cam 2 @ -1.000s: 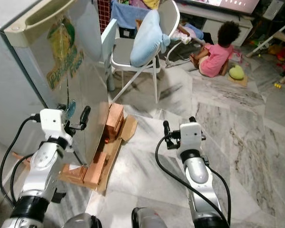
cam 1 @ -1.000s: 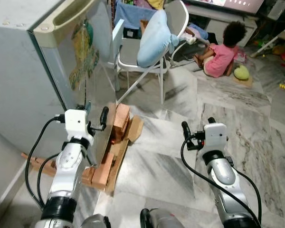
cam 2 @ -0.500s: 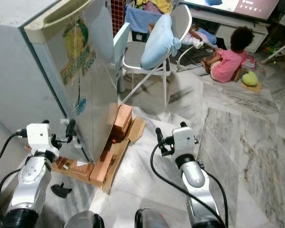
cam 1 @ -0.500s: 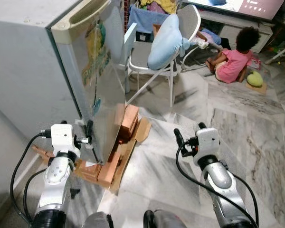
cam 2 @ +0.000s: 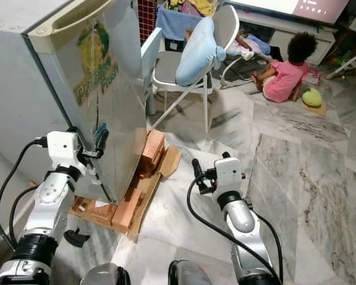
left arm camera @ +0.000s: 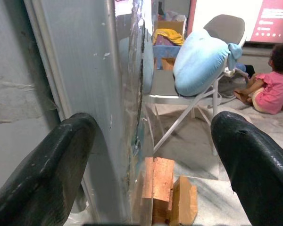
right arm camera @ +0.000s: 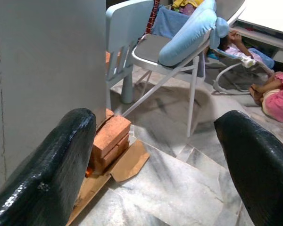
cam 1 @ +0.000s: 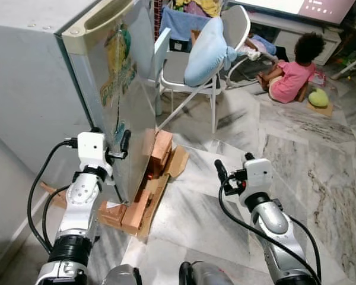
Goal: Restocking fridge
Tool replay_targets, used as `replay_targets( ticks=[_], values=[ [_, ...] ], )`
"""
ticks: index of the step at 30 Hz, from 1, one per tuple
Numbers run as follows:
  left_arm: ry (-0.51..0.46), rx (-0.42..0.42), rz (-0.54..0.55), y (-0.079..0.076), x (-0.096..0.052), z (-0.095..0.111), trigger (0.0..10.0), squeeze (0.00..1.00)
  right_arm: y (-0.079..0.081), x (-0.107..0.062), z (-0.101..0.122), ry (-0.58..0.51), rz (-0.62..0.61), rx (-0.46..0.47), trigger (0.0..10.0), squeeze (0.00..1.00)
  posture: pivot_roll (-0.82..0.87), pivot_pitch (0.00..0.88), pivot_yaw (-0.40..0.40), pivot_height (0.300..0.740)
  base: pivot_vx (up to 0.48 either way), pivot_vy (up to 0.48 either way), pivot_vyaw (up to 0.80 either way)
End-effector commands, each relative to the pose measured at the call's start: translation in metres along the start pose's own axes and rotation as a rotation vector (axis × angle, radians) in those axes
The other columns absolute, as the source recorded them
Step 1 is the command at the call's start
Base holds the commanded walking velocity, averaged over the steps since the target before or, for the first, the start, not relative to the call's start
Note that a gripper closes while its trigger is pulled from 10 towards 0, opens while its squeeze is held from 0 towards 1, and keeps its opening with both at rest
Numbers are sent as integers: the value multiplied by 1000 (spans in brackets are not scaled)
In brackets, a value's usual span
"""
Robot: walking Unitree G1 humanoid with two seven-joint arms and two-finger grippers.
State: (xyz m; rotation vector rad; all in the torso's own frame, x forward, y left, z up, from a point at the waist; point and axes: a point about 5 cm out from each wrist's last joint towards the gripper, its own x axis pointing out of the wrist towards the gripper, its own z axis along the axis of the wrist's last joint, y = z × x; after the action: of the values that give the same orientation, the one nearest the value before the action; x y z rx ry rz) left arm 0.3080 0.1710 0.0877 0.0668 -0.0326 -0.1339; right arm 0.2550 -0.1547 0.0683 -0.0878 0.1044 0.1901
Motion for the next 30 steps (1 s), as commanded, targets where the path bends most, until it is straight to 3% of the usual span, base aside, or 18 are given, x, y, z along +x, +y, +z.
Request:
replay_targets(
  ticks=[1,4,7,12,13,17,22,26,28,30],
  values=[
    [-21,16,-55,-11,9,7,10000,0,0,1,2,-2,9,7,10000,0,-15,61,-52,740,0,0,0],
    [-29,31,-73,-17,13,10,10000,0,5,1,2,2,53,35,10000,0,-16,60,-51,740,0,0,0],
    [-35,52,-72,-22,21,13,10000,0,23,-7,-1,23,211,80,10000,0,-25,53,-44,740,0,0,0],
    [-41,61,-45,-19,22,13,10000,0,26,-11,-5,37,235,71,10000,0,-28,55,-44,740,0,0,0],
    [-48,77,14,-10,20,12,10000,0,26,-12,-7,43,234,64,10000,0,-27,58,-43,740,0,0,0],
    [-48,87,66,1,21,11,10000,0,26,-11,-7,46,238,113,10000,0,-24,61,-46,740,0,0,0],
    [-58,88,64,0,29,17,10000,0,28,-8,-6,44,266,102,10000,0,-22,60,-50,740,0,0,0],
    [-74,78,18,-13,36,22,10000,0,26,-7,-4,36,258,87,10000,0,-25,56,-49,740,0,0,0],
    [-91,91,-56,-31,42,25,10000,0,24,-5,-4,35,253,92,10000,0,-29,55,-47,740,0,0,0],
    [-99,108,-63,-37,44,27,10000,0,24,-4,-4,35,252,92,10000,0,-31,52,-47,740,0,0,0]
  ],
)
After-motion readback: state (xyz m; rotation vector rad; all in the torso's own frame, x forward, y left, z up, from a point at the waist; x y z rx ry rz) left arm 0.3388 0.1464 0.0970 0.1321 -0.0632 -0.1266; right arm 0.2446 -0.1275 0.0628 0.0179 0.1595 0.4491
